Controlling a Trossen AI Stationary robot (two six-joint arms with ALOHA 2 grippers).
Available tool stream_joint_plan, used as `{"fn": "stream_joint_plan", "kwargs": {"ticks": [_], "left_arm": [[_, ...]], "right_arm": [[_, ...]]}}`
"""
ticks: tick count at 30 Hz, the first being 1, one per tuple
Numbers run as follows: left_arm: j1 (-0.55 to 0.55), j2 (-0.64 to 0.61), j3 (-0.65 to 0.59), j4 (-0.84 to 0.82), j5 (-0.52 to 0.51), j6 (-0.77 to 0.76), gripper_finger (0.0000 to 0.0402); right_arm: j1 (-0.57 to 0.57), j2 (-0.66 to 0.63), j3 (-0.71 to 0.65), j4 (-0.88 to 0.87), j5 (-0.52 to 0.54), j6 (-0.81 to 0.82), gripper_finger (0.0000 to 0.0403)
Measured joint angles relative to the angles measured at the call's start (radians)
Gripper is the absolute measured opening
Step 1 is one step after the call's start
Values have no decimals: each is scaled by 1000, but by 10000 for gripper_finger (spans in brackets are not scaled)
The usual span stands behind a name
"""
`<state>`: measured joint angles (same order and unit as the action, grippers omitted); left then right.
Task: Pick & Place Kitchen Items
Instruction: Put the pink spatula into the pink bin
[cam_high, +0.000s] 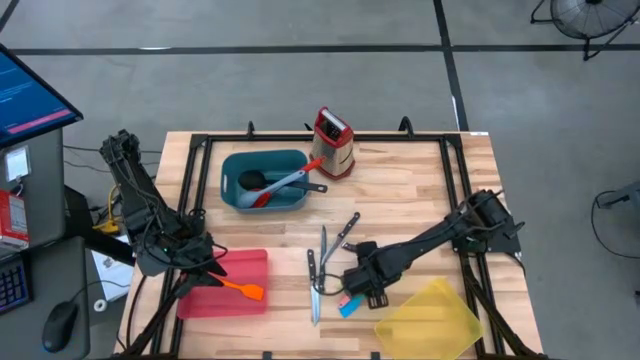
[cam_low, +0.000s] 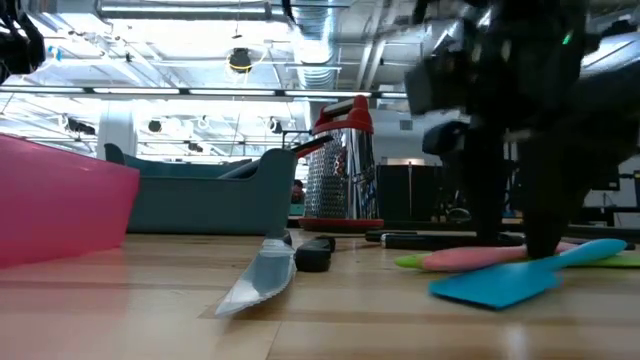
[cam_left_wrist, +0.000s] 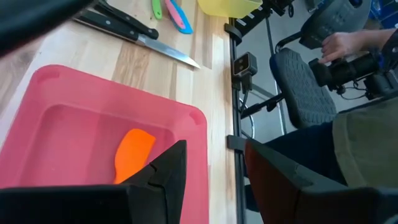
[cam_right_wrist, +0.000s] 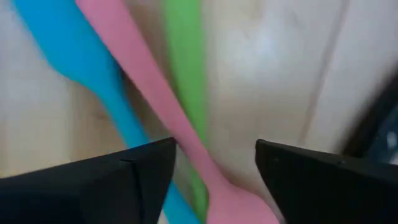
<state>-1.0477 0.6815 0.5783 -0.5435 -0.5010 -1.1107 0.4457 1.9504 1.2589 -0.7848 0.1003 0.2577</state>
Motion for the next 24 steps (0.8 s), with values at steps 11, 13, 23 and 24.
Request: {"fn": "stream_joint_plan", "kwargs": {"ticks": [11,13,23,24], "left_arm": [[0,0,0,2,-14,33,143],[0,0,0,3,-14,33,143],[0,0,-1,2,-28,51,143],[0,0,-1,2,-36,58,143]], "right_arm": [[-22,1,2,8,-59,-7,30],[-23,-2,4,7,-74,-9,12],[-31,-61,38,1,-81,10,6],[-34,-72,43,2,-81,10,4]]}}
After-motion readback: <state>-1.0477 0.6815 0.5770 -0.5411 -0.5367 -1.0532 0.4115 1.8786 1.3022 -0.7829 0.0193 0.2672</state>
